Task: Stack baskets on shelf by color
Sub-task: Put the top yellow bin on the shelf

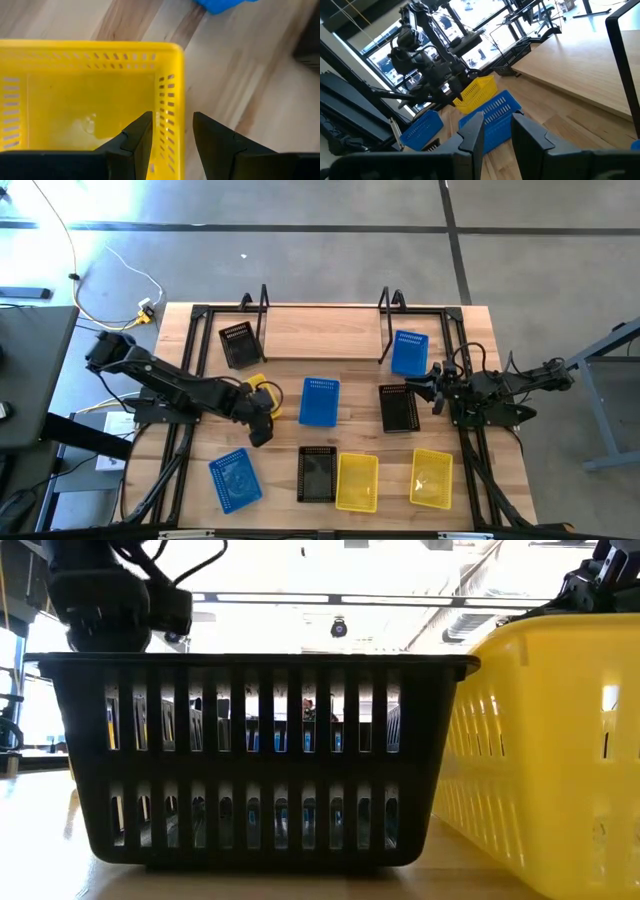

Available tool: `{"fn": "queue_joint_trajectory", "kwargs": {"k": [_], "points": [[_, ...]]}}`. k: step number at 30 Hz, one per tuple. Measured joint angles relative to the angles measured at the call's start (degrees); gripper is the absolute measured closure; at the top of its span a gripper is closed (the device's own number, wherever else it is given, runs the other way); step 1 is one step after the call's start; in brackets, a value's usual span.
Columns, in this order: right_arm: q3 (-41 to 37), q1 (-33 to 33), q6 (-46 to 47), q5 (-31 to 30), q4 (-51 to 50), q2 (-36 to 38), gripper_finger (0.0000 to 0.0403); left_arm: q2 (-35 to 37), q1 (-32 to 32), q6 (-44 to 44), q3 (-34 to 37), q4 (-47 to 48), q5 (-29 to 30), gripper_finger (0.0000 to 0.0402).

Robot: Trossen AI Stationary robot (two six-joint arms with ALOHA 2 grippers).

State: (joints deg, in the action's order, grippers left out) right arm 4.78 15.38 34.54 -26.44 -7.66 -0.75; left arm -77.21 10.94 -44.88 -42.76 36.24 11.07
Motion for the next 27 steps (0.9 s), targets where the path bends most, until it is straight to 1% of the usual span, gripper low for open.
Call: {"fn": "queue_joint_trajectory", "kwargs": {"k": [6,9,12,16,18,21,23,27], "points": [[0.02,0.0,-0.01,0.0,-0.26,0.0,0.032,-3.66,0.0,-1.53,0.0,-0.03,0.02,0.0271],[0.02,0.0,0.0,0.0,-0.26,0.0,0.032,-5.07,0.0,-1.71,0.0,-0.1,0.0,0.0281],[0.02,0.0,0.02,0.0,-0.26,0.0,0.032,-5.6,0.0,-2.11,0.0,-0.1,-0.83,0.0311],[0.02,0.0,1.1,0.0,-0.26,0.0,0.032,-5.56,0.0,-2.07,-0.01,-0.52,-3.11,0.0375],[0.02,-0.02,1.47,0.0,-0.26,0.0,0.032,-5.56,-0.02,-2.08,-0.38,-0.26,-3.98,0.0393],[0.02,0.0,1.49,0.0,-0.26,0.0,0.032,-5.56,0.13,-1.06,-2.2,-0.29,-4.42,0.039],[0.02,-0.02,1.49,0.0,-0.26,0.0,0.032,-5.56,0.15,0.49,-3.95,-0.24,-4.69,0.0396],[0.02,-0.01,1.23,0.0,-0.26,0.0,0.032,-5.56,0.15,4.22,-8.68,1.17,-4.61,0.0398]]}}
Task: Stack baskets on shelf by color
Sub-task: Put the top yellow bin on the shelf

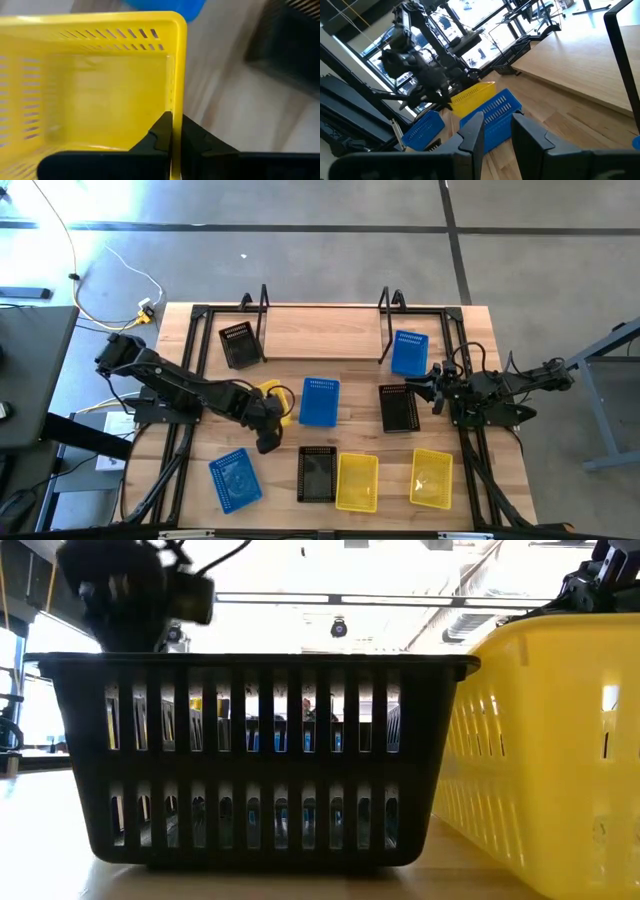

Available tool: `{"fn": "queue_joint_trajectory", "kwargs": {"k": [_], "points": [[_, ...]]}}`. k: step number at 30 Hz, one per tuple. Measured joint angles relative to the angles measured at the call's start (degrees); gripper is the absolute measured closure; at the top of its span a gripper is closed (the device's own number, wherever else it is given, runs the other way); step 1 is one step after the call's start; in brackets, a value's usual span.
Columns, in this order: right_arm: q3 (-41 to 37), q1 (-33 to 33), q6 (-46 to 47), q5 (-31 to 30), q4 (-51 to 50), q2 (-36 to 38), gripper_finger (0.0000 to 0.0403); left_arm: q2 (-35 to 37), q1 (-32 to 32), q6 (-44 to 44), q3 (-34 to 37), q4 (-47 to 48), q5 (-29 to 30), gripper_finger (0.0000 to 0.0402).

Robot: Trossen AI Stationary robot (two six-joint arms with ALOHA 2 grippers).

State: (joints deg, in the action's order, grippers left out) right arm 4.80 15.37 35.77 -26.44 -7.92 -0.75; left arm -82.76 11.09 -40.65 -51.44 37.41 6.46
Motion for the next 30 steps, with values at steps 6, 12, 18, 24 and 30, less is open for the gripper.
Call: {"fn": "queue_joint_trajectory", "kwargs": {"k": [6,12,18,24,30], "points": [[0.0,0.01,-0.2,0.0,0.0,0.0,0.032,0.0,-1.23,8.51,-7.15,2.45,1.34,0.04],[0.0,0.01,-0.18,0.0,0.0,0.0,0.032,0.04,-4.56,18.48,-13.06,5.67,5.99,0.0401],[0.0,-0.01,0.22,0.0,0.0,0.0,0.032,0.04,-10.8,36.24,-15.33,6.13,11.02,0.0401],[0.0,-0.01,0.24,0.01,0.0,0.0,0.032,0.04,-21.53,52.06,-15.41,6.74,10.38,0.0401],[0.0,-0.01,0.24,0.0,0.0,0.0,0.032,-0.45,-31.53,60.31,-15.42,7.82,7.29,0.0401]]}}
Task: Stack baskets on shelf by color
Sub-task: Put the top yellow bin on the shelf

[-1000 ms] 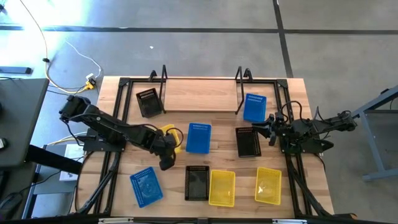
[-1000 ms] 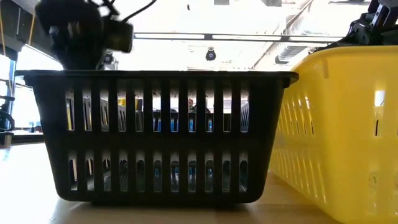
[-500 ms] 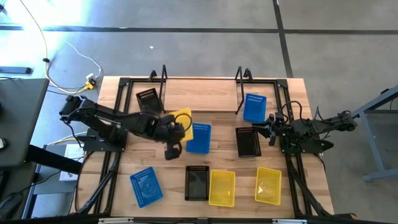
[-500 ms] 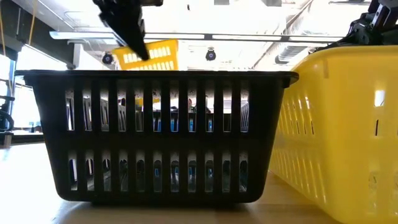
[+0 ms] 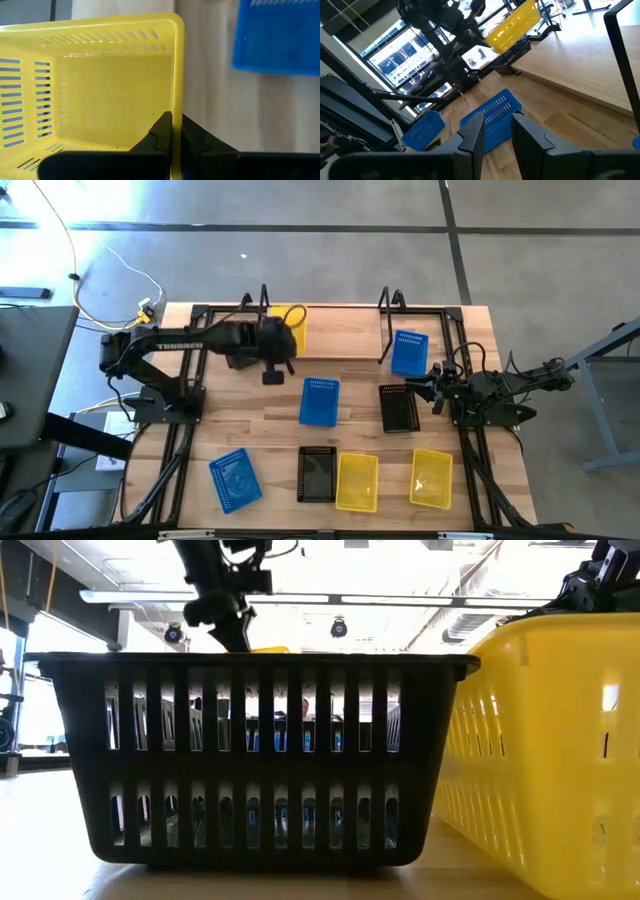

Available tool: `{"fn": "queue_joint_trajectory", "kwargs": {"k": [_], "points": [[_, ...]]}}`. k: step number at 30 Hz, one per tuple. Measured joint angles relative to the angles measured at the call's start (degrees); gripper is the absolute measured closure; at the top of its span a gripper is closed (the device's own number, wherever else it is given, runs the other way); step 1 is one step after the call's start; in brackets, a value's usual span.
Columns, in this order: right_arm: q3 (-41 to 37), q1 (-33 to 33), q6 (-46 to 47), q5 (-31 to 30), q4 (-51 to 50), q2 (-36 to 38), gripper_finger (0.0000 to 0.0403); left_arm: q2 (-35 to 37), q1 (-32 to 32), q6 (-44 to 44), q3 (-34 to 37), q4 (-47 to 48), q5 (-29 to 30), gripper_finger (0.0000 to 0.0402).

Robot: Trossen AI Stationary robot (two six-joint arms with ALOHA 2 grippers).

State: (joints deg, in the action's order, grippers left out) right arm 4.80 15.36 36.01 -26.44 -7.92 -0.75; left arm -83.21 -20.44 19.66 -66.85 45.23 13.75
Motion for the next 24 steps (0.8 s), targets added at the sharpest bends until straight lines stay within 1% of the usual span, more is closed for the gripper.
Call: {"fn": "queue_joint_trajectory", "kwargs": {"k": [3,6,10,15,24], "points": [[0.0,0.02,0.0,0.0,0.0,0.0,0.032,-1.45,-3.34,2.76,0.0,0.42,-2.44,0.0401],[0.0,0.0,0.0,0.0,0.01,0.0,0.032,-3.5,-5.15,4.44,-0.02,0.18,-3.84,0.0401],[0.02,0.0,0.0,-0.06,0.02,0.0,0.032,-6.48,-6.63,4.6,-0.01,0.07,-2.69,0.0401],[0.02,0.0,0.2,0.02,0.02,0.0,0.032,-9.71,-8.21,5.73,0.0,0.09,-3.29,0.0401],[0.02,0.02,0.22,0.17,0.15,0.0,0.032,-12.05,-8.82,6.08,0.0,0.02,-3.22,0.0395]]}}
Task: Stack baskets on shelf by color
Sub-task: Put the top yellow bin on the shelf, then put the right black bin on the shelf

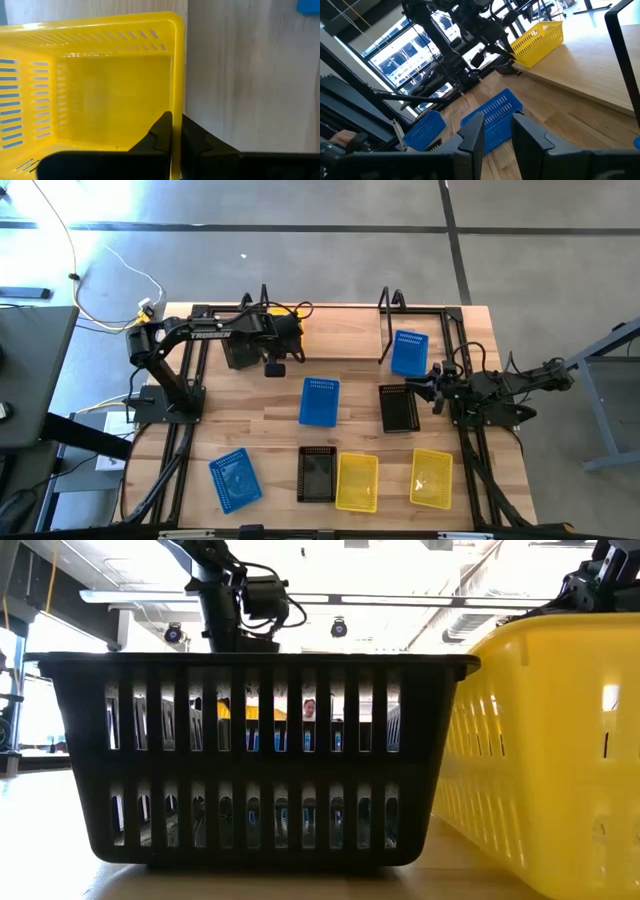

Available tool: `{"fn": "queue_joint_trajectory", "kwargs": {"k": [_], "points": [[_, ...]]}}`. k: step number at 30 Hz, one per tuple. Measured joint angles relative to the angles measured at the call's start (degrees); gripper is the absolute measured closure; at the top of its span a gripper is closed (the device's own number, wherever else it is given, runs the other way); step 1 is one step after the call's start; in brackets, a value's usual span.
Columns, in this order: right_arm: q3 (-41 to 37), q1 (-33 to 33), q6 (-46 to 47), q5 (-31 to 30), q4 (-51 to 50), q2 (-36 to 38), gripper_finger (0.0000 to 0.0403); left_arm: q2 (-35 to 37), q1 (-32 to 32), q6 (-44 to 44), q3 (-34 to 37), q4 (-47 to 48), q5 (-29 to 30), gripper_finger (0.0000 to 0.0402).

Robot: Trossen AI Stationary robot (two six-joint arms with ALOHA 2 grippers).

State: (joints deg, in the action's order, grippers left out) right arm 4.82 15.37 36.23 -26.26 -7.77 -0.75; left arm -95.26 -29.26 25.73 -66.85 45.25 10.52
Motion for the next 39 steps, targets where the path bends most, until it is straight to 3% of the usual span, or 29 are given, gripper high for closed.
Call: {"fn": "queue_joint_trajectory", "kwargs": {"k": [9,13,24,31,39], "points": [[0.0,0.0,0.04,2.12,2.46,0.02,0.032,0.0,0.02,-0.18,0.0,0.01,2.69,0.0346],[0.02,0.0,2.72,3.58,2.87,0.0,0.032,0.0,0.02,-4.2,-0.38,0.89,4.03,0.0317],[2.63,0.02,0.71,5.55,2.8,-1.16,0.032,0.0,2.18,-6.17,-8.71,9.99,3.09,0.0275],[11.06,0.02,-1.31,9.05,-6.54,-8.56,0.032,1.1,5.38,-14.71,-14.93,13.45,0.68,0.0275],[22.73,0.02,-0.47,18.78,-23.42,-22.93,0.032,6.25,10.27,-24.92,-16.44,12.62,-6.13,0.0275]]}}
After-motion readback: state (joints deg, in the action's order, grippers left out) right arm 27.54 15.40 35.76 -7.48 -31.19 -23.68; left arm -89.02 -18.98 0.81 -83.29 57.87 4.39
